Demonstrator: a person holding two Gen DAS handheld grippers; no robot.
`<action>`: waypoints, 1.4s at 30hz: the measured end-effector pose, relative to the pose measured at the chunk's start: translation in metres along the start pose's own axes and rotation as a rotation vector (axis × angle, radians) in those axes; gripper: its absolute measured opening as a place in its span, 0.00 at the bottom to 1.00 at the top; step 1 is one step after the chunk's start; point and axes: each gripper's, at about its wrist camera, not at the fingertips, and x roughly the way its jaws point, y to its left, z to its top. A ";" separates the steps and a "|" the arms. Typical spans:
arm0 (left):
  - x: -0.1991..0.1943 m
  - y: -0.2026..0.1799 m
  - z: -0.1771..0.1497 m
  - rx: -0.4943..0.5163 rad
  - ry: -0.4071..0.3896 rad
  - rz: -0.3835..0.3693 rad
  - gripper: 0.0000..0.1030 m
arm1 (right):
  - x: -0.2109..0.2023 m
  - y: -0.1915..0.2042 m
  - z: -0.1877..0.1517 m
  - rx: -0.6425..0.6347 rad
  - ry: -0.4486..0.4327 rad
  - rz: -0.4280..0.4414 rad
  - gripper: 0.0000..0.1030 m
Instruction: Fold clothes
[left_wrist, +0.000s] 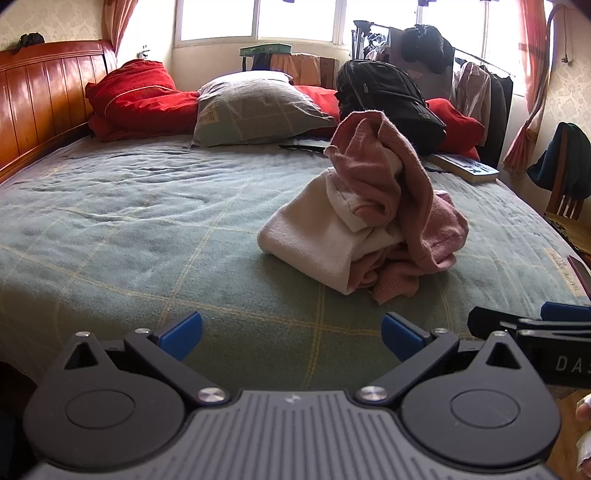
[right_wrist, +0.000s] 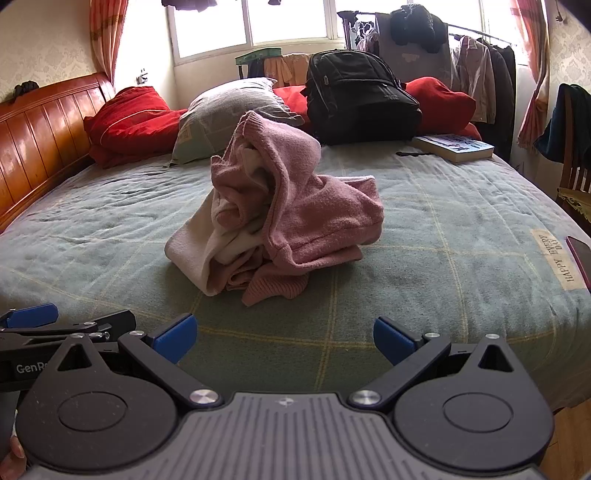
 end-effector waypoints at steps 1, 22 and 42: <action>0.000 0.000 0.000 -0.001 -0.001 0.000 0.99 | 0.000 0.000 0.000 0.000 0.000 0.000 1.00; 0.004 -0.003 -0.003 -0.004 -0.002 0.008 0.99 | 0.001 0.001 -0.001 0.002 0.009 0.002 1.00; 0.003 -0.003 -0.002 0.000 -0.003 0.017 0.99 | 0.002 -0.002 -0.002 0.012 0.012 0.010 1.00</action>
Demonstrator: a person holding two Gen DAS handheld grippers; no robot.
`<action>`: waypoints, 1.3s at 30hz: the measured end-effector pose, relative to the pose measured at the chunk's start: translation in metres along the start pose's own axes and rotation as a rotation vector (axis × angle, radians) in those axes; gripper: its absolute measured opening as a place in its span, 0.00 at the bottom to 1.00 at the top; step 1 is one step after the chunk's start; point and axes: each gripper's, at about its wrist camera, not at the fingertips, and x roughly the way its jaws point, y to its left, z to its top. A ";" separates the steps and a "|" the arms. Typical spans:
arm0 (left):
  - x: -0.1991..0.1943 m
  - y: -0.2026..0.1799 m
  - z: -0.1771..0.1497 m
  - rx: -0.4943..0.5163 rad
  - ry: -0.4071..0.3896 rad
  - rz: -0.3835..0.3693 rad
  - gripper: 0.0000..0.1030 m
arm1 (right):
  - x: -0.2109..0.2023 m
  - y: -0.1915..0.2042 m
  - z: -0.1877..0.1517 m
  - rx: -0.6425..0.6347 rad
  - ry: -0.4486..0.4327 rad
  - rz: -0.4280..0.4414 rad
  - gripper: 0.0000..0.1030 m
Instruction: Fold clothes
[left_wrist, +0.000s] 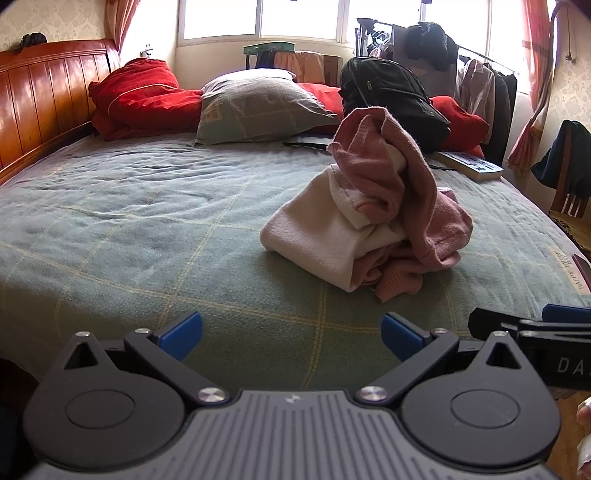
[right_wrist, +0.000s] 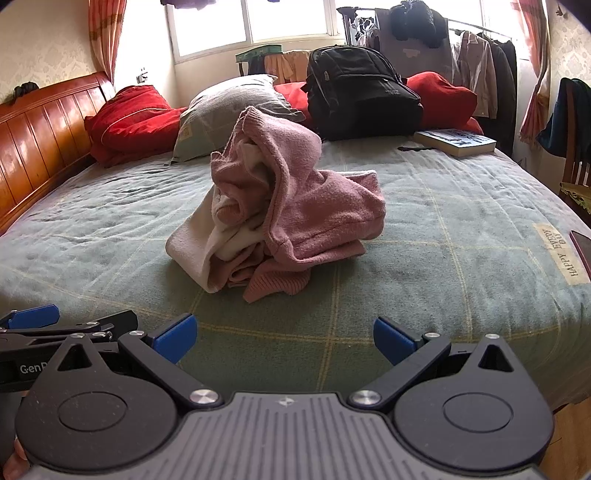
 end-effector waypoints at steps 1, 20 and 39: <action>0.000 0.000 0.000 -0.001 0.000 0.000 0.99 | 0.000 0.000 0.000 0.000 0.001 0.000 1.00; 0.011 -0.004 -0.001 0.030 -0.022 0.048 0.99 | 0.017 -0.002 -0.001 0.011 0.033 0.011 1.00; 0.065 0.004 0.023 -0.007 0.014 0.006 0.99 | 0.065 -0.002 0.018 -0.026 0.067 0.053 1.00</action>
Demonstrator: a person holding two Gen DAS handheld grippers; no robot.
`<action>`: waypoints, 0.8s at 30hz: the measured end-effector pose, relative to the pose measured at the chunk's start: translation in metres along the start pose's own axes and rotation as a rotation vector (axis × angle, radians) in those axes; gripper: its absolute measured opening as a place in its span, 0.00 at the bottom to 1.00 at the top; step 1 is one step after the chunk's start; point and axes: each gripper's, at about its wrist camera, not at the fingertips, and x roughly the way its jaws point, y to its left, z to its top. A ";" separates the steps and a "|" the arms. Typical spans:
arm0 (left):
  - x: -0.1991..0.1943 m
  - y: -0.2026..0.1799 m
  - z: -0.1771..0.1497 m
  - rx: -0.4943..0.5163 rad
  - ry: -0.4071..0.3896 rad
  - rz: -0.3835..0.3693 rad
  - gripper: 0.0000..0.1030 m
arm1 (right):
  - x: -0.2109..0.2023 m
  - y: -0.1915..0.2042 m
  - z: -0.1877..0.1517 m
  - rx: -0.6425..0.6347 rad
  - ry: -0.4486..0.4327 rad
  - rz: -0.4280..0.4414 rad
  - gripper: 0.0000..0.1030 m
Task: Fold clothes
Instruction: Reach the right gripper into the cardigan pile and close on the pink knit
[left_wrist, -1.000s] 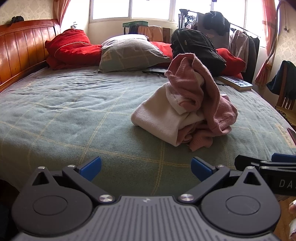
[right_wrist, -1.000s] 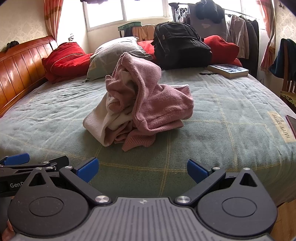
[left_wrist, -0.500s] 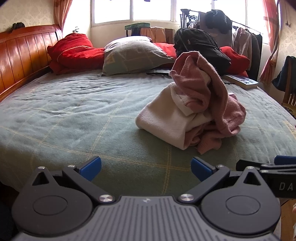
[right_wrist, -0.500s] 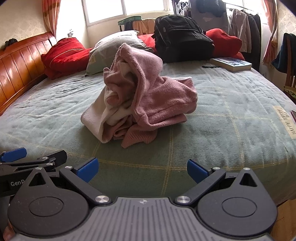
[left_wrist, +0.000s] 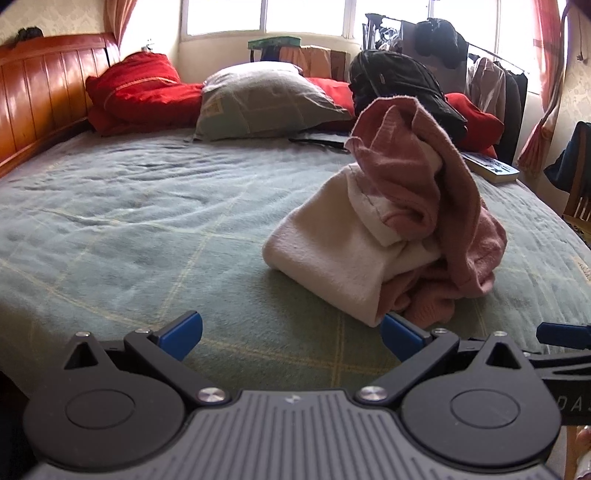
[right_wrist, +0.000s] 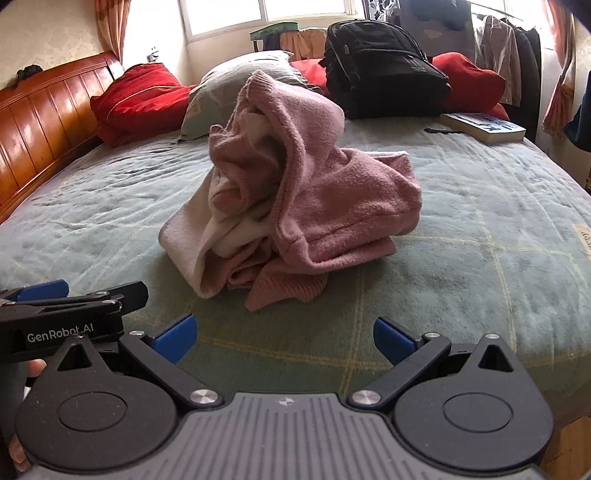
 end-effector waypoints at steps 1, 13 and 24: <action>0.003 -0.001 0.002 0.004 0.001 -0.003 0.99 | 0.002 0.000 0.002 -0.005 -0.003 -0.002 1.00; 0.027 0.004 0.023 0.068 -0.044 -0.096 0.99 | 0.025 -0.006 0.036 -0.149 -0.033 -0.025 1.00; 0.039 0.004 0.023 0.158 -0.013 -0.198 0.99 | 0.040 -0.028 0.034 -0.316 -0.011 -0.003 1.00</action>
